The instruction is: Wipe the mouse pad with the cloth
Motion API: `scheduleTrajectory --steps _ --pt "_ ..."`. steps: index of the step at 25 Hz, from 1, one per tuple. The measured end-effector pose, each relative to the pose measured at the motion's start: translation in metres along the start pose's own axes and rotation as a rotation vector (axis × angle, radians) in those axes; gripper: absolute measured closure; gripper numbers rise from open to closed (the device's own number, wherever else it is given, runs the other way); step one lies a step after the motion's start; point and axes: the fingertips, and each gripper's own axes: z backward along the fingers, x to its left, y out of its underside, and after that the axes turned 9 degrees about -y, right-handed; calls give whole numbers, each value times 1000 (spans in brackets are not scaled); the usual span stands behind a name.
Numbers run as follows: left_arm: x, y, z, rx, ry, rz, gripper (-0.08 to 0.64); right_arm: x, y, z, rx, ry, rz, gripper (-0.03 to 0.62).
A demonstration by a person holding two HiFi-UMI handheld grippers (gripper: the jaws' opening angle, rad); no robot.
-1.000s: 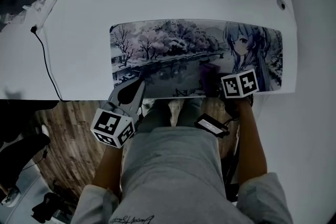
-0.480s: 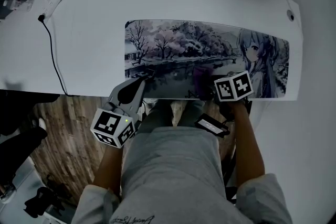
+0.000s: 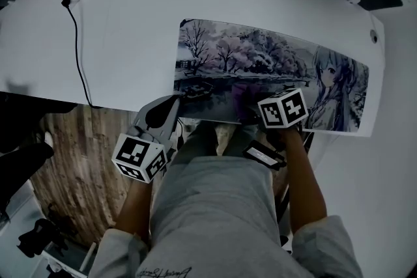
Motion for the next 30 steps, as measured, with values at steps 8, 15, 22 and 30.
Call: scheduleTrajectory --steps 8,15,22,30 --pt "36 8 23 -19 -60 37 545 36 -22 -40 52 -28 86 491" --pt "60 16 41 -29 -103 65 545 71 -35 -77 105 -55 173 491" --pt "79 20 55 -39 -137 90 545 101 -43 -106 141 -96 222 491" --pt "93 28 68 -42 -163 111 545 117 -46 -122 167 -108 261 491"
